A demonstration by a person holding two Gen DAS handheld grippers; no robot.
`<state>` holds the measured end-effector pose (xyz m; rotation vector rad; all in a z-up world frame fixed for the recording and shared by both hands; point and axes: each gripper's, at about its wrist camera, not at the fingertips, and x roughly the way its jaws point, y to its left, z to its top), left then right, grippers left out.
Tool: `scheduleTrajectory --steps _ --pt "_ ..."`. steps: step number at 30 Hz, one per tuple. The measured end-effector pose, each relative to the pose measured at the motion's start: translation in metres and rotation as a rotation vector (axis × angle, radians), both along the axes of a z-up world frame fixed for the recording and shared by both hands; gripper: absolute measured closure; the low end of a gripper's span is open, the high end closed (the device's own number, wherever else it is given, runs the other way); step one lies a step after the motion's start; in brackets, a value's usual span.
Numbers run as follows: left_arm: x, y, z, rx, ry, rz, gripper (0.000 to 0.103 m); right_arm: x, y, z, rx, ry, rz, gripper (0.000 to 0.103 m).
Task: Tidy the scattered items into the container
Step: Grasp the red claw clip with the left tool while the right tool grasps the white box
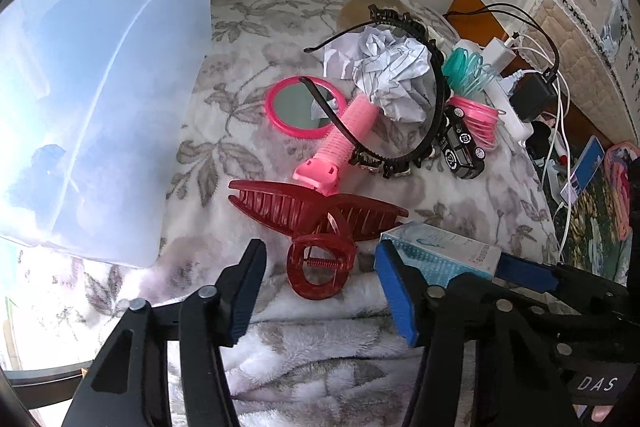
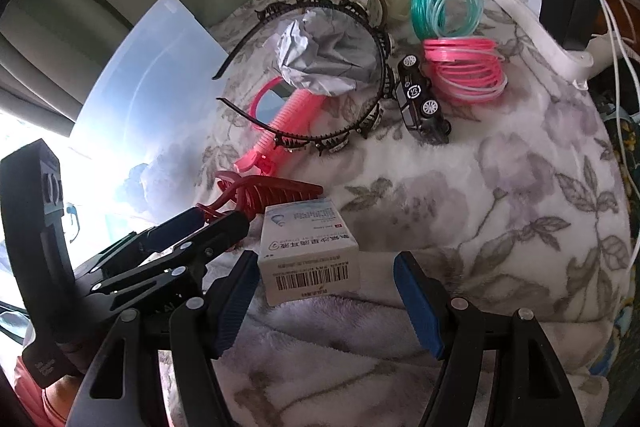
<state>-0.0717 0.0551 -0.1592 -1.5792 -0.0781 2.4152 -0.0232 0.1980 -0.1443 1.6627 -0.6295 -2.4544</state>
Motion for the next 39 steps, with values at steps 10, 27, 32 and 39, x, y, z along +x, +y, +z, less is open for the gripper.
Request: scheduleTrajectory --steps 10,27,32,39 --pt "0.011 -0.010 0.010 0.019 -0.014 -0.004 0.058 -0.001 -0.001 -0.003 -0.032 -0.001 -0.008 0.030" --pt "0.032 -0.028 0.037 0.040 0.022 0.003 0.065 -0.001 -0.003 0.002 -0.072 0.045 -0.013 0.052" --pt "0.033 -0.032 0.048 0.049 0.059 0.009 0.065 0.000 -0.006 0.013 -0.060 0.078 -0.008 0.052" --pt "0.035 -0.033 0.072 0.069 0.128 0.005 0.065 0.005 -0.001 0.038 -0.046 0.147 -0.023 0.052"
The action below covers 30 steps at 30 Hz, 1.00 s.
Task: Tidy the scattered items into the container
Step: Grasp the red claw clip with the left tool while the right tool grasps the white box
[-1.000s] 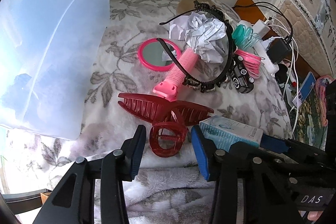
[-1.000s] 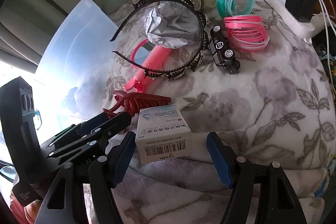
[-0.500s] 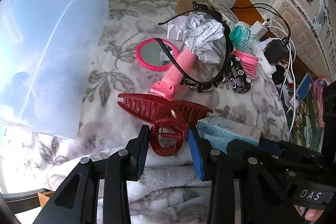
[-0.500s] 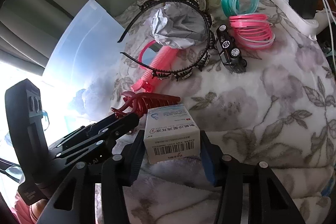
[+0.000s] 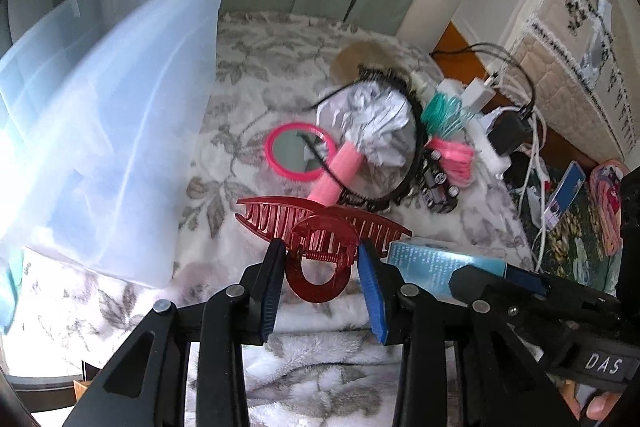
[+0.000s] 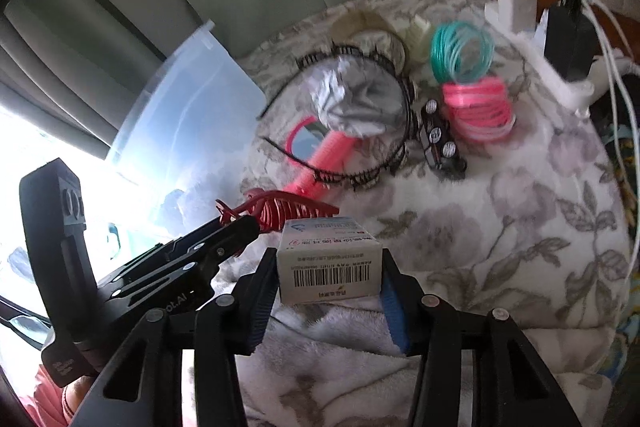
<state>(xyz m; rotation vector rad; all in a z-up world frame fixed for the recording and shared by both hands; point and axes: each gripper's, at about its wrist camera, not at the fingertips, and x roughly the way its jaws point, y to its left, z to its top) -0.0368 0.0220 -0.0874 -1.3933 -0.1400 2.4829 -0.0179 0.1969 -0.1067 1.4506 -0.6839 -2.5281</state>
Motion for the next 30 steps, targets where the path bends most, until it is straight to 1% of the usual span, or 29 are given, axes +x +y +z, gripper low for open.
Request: scheduleTrajectory --steps 7,19,28,30 --pt "0.005 0.001 0.026 0.019 0.077 -0.010 0.065 0.005 0.008 0.024 0.005 0.063 -0.024 0.052" --pt "0.013 -0.005 0.075 0.075 0.209 -0.010 0.065 0.018 0.011 0.082 0.019 0.206 -0.035 0.052" --pt "0.011 -0.020 0.092 0.105 0.260 0.026 0.066 0.023 0.002 0.114 0.031 0.293 -0.012 0.053" --pt "0.010 -0.024 0.095 0.112 0.270 0.035 0.067 0.023 0.000 0.119 0.034 0.306 -0.006 0.053"
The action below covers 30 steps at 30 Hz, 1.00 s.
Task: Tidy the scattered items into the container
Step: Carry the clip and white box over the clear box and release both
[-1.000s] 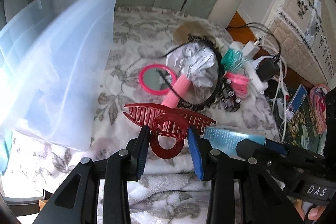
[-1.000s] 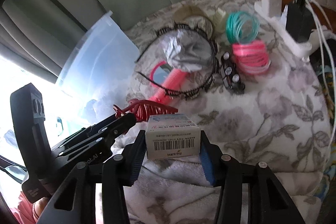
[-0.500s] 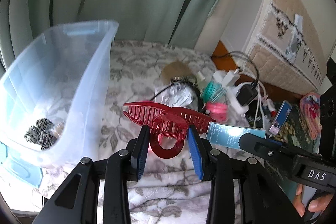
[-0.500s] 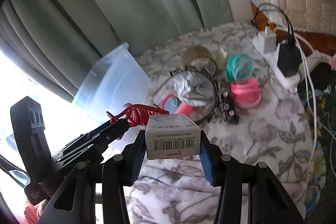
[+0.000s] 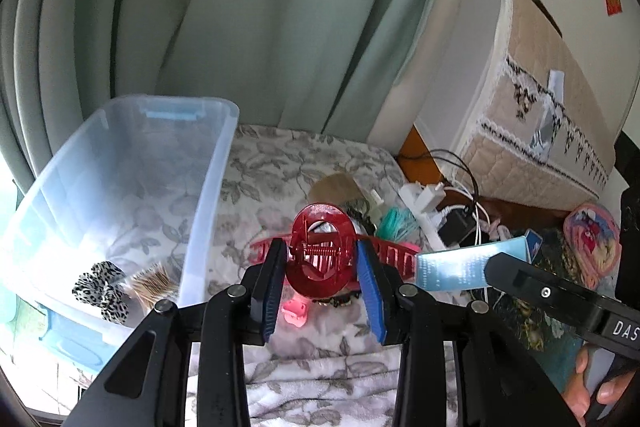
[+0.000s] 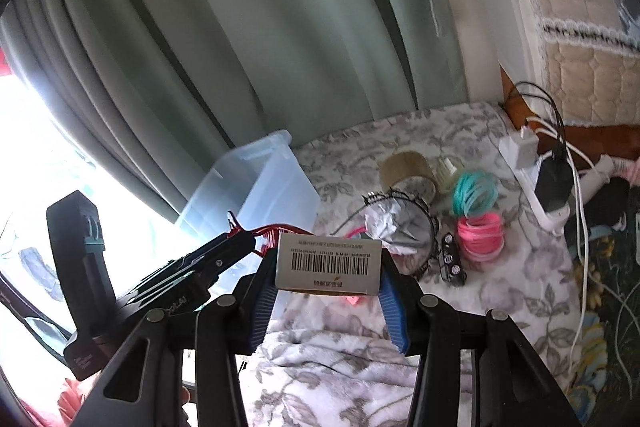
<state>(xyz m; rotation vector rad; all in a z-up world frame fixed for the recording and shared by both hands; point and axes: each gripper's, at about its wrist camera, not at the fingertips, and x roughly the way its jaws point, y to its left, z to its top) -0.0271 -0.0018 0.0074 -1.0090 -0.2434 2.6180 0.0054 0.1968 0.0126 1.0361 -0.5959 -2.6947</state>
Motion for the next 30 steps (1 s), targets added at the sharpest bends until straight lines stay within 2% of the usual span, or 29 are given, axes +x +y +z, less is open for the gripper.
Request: scheduleTrajectory --steps 13,17,22,30 --pt "-0.002 -0.026 0.014 0.048 0.044 0.045 0.068 -0.005 -0.016 0.020 0.019 0.048 0.035 0.053" --pt "-0.002 -0.034 0.018 0.088 0.039 0.046 0.067 -0.008 -0.022 0.031 0.030 0.076 0.046 0.053" --pt "0.003 -0.044 0.031 0.116 0.074 0.055 0.068 -0.012 -0.032 0.049 0.044 0.122 0.071 0.054" --pt "0.006 -0.079 0.047 0.143 0.128 0.131 0.068 -0.021 -0.057 0.073 0.063 0.185 0.132 0.054"
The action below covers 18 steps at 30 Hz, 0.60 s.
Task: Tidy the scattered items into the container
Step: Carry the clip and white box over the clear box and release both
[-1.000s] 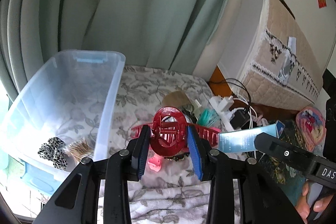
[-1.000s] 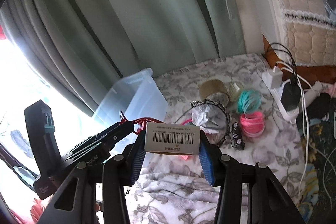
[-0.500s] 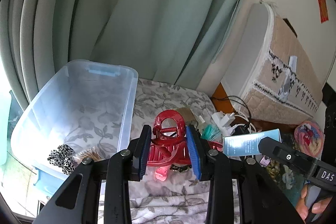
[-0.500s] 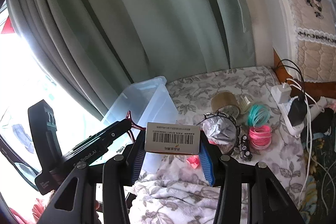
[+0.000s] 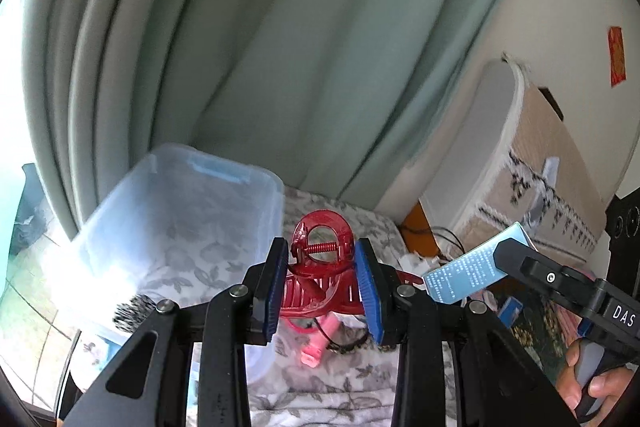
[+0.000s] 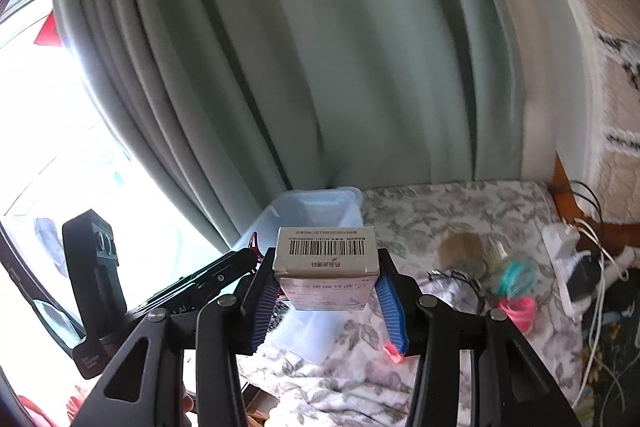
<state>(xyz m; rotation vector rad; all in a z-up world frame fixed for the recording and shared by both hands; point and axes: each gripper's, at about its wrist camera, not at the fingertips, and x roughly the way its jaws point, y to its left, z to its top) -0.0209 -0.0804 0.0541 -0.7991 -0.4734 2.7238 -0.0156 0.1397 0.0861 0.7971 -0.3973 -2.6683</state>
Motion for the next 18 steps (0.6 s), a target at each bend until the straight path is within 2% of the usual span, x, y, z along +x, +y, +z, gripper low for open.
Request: scheduleTrajectory --steps 9,18 --pt "0.002 -0.047 -0.004 -0.009 -0.005 0.136 0.068 -0.023 -0.049 0.010 0.016 0.022 0.118 0.054" --pt "-0.002 -0.083 -0.027 -0.014 -0.061 0.235 0.068 -0.046 -0.089 0.000 0.043 -0.020 0.204 0.054"
